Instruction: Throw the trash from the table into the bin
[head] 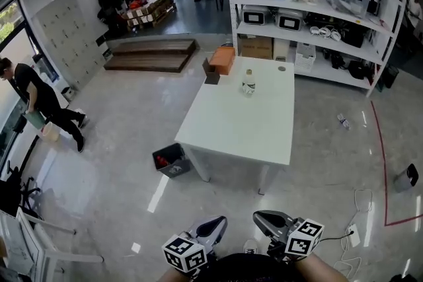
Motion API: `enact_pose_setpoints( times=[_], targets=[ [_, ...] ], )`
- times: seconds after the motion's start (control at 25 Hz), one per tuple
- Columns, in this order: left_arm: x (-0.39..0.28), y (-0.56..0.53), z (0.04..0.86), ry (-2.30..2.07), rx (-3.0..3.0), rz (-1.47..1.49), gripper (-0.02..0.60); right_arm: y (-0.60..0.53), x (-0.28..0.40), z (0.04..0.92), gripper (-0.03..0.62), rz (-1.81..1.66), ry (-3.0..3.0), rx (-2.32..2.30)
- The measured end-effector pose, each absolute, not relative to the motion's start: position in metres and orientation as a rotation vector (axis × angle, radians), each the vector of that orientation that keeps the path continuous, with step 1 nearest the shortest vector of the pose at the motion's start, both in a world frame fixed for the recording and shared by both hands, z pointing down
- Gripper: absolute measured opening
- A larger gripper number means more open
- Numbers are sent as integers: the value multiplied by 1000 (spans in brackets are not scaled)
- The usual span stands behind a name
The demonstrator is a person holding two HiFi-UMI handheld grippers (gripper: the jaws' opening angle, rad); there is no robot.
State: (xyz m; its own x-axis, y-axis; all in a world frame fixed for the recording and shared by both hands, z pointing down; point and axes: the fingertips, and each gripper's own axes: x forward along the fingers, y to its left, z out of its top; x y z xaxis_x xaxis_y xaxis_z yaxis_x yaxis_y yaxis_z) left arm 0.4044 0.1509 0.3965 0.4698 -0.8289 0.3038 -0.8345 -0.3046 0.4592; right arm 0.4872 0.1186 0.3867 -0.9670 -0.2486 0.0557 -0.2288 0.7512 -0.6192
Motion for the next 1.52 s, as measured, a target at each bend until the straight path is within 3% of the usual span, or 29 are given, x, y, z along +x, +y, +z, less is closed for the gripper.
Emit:
enact_pose_setpoints(
  times=[0.76,1.52],
  targets=[
    [408,117,399,-1467,2091,3,9,76,492,395,0,-1054,2926,-288],
    [271,54,395,-1284,2229,0,9,16,374,381,0,-984,2845,-678]
  ],
)
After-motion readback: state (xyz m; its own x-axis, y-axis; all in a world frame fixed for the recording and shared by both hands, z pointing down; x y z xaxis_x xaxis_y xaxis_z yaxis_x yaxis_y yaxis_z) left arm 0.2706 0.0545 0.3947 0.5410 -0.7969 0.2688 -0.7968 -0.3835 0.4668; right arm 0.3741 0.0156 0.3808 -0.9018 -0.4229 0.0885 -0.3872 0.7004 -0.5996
